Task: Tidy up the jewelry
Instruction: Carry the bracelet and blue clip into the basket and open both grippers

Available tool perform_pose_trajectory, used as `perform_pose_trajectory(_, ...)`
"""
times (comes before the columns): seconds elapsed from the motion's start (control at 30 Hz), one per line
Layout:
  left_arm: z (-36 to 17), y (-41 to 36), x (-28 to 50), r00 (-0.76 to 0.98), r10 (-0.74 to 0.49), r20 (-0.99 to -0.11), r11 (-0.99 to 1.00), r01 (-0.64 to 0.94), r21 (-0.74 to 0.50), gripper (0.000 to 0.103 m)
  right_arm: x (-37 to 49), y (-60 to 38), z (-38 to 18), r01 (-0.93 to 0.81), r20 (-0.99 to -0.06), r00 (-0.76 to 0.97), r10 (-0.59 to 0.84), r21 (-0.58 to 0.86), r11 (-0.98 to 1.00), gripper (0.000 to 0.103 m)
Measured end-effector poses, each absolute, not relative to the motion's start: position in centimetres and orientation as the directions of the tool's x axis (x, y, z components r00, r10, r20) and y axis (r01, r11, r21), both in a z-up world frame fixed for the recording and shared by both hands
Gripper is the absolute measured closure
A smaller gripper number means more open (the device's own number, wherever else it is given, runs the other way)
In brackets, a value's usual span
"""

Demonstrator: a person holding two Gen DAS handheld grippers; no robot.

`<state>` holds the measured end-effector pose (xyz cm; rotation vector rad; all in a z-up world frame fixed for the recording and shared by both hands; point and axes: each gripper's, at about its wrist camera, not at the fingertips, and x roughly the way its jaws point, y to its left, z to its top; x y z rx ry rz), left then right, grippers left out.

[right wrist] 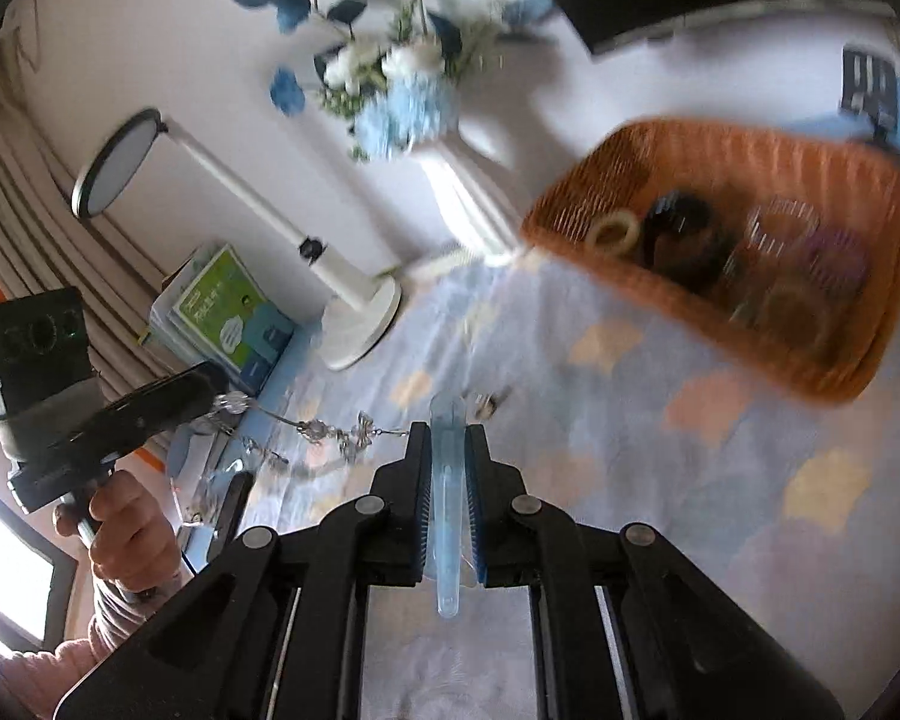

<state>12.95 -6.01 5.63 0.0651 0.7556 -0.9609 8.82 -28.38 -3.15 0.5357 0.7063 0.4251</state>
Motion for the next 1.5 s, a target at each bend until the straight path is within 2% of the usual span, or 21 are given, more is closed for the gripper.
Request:
perform_pose_trajectory(0.27,8.8,-11.9,17.3,0.381,-0.712,-0.589,0.595,0.773,-0.219,0.094,12.2,-33.5,1.7,-0.108,-0.545,0.755,0.364,0.445,0.889,0.091)
perform_pose_trajectory(0.4,9.0,-15.4,20.5,0.397,-0.706,-0.587,0.6,0.775,-0.199,0.094,16.8,-36.9,2.0,-0.024,-0.578,0.748,0.327,0.468,0.883,0.091)
perform_pose_trajectory(0.53,7.6,-19.0,24.2,0.413,-0.679,-0.607,0.622,0.763,-0.177,0.094,21.8,-39.4,1.3,0.055,-0.609,0.749,0.262,0.452,0.891,0.091)
perform_pose_trajectory(0.7,4.5,-22.7,27.9,0.458,-0.596,-0.659,0.674,0.732,-0.1,0.094,27.6,-39.2,-0.5,0.077,-0.688,0.709,0.156,0.295,0.952,0.091)
perform_pose_trajectory(0.87,1.5,-24.4,31.4,0.459,-0.558,-0.692,0.71,0.695,-0.112,0.094,30.6,-39.5,-2.9,0.111,-0.755,0.641,0.139,0.27,0.956,0.091)
perform_pose_trajectory(1.07,-0.8,-26.0,33.6,0.468,-0.533,-0.705,0.734,0.67,-0.11,0.094,31.9,-39.2,-4.5,0.117,-0.776,0.624,0.091,0.207,0.971,0.091)
perform_pose_trajectory(1.27,-1.5,-26.0,34.7,0.529,-0.488,-0.694,0.781,0.62,-0.077,0.094,32.2,-39.3,-5.2,0.099,-0.793,0.591,0.144,0.249,0.964,0.09)
perform_pose_trajectory(1.33,-1.1,-25.4,34.5,0.51,-0.516,-0.689,0.771,0.626,-0.114,0.087,31.8,-39.6,-4.9,0.102,-0.785,0.602,0.145,0.255,0.962,0.088)
perform_pose_trajectory(1.4,-0.5,-24.7,34.1,0.502,-0.534,-0.68,0.768,0.625,-0.142,0.072,31.2,-39.9,-4.4,0.12,-0.778,0.615,0.129,0.254,0.96,0.078)
perform_pose_trajectory(1.5,0.2,-24.0,32.8,0.515,-0.528,-0.675,0.761,0.641,-0.105,0.07,30.0,-40.6,-3.6,0.134,-0.763,0.63,0.147,0.293,0.947,0.074)
